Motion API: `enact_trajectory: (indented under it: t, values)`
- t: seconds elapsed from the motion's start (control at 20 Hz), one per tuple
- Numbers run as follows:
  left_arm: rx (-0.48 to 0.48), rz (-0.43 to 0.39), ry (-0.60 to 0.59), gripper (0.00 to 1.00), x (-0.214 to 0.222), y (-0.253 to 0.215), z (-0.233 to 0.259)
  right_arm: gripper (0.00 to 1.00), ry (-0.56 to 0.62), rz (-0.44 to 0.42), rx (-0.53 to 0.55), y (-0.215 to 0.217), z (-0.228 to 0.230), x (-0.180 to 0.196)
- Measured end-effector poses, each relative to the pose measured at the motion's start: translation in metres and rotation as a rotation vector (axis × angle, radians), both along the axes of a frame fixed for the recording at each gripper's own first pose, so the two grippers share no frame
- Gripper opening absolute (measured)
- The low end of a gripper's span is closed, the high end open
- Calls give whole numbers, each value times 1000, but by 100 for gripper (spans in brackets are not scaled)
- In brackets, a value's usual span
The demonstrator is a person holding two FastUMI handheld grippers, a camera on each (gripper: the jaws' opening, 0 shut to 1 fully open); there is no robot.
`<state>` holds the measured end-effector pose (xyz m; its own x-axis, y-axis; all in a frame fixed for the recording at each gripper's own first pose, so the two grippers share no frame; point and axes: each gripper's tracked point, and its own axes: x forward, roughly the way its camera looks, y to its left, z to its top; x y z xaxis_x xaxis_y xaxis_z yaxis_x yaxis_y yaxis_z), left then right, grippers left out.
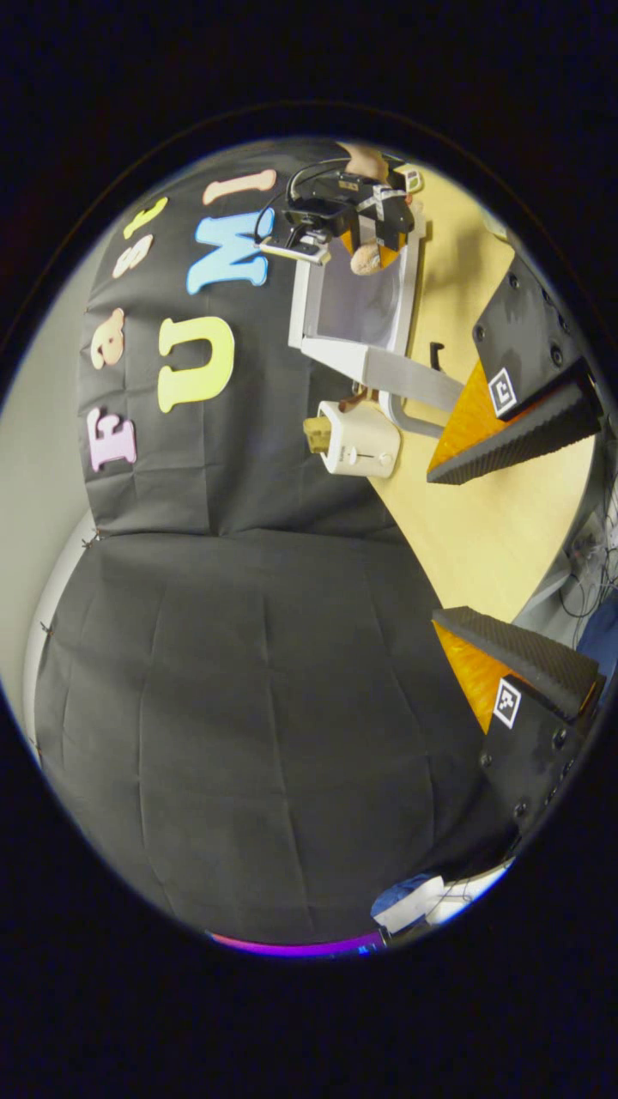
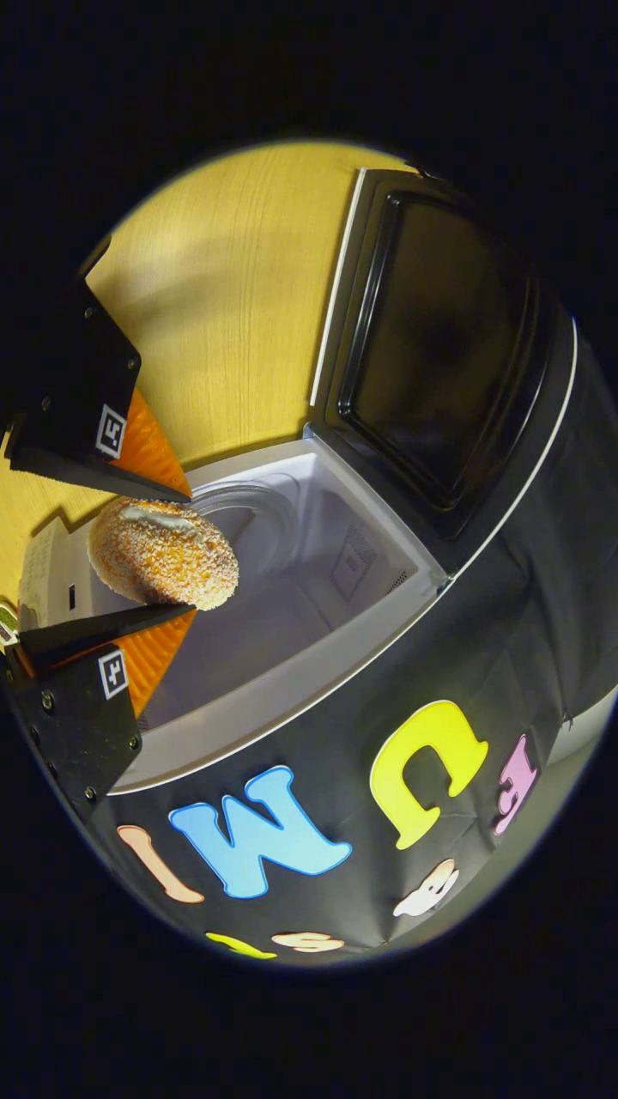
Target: Open the microwave oven with the left hand, put the food in, and close the microwave oven.
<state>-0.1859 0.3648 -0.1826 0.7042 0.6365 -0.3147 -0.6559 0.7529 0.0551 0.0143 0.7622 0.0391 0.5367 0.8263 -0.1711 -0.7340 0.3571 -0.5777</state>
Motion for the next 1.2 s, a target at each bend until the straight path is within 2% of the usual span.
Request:
enact_trajectory:
  t: [0.25,0.4,0.5,0.55,0.6,0.75,1.0,1.2]
  values:
    - [-1,61,35,95,-10,5,-7,66,-51,-8,-38,40,-10,31]
    - [2,96,41,95,-17,12,-6,66,-66,3,-55,54,-16,37]
    - [-1,116,45,95,-20,16,-9,68,-66,6,-60,57,-18,38]
    - [-3,117,51,95,-19,16,-11,76,-68,1,-58,57,-19,39]
    - [2,113,58,95,-18,17,-11,78,-73,-3,-57,59,-18,41]
    - [32,90,60,95,-14,21,-3,96,-93,-13,-43,56,-10,41]
    - [49,66,40,96,-8,23,7,96,-115,10,-21,44,7,23]
    - [62,10,7,95,7,21,22,96,-65,25,69,15,27,-13]
